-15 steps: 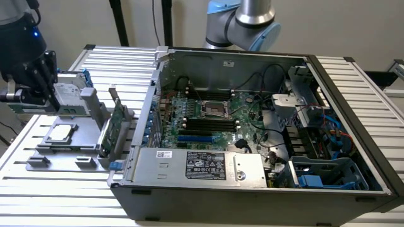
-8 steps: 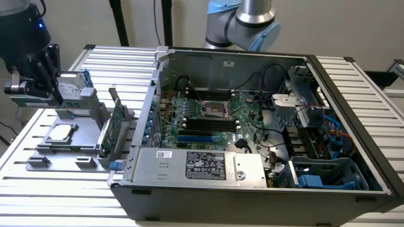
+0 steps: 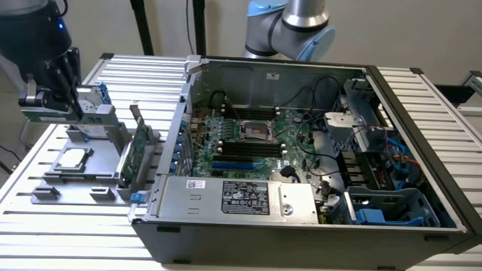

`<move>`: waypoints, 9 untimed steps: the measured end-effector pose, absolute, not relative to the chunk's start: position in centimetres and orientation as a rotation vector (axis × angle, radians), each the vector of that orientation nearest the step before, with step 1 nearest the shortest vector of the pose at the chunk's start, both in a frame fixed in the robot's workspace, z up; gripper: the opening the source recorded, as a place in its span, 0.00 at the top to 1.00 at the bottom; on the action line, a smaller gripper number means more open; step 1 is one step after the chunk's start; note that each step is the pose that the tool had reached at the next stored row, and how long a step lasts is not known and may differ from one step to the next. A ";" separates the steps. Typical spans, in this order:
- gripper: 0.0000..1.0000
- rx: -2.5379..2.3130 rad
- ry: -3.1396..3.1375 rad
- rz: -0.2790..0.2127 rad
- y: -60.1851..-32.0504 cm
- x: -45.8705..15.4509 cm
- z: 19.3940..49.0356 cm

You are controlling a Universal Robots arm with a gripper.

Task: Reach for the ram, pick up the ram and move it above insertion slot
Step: 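Pick up the ram and move it above insertion slot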

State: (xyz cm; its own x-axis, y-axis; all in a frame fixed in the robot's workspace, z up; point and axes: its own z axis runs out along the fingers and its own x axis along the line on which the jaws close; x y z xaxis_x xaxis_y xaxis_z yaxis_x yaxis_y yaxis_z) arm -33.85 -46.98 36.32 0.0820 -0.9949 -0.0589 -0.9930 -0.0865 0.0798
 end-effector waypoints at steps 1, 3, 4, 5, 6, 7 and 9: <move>0.87 2.297 -2.111 -0.154 -46.9 -33.6 36.4; 0.87 2.299 -2.112 -0.156 -46.9 -33.0 36.6; 0.87 2.299 -2.112 -0.157 -46.9 -32.8 36.8; 0.87 2.299 -2.112 -0.157 -46.8 -32.4 36.9; 0.87 2.299 -2.112 -0.157 -46.8 -32.1 37.0; 0.87 2.299 -2.112 -0.157 -46.8 -31.6 37.0; 0.87 2.299 -2.112 -0.157 -46.7 -30.7 37.1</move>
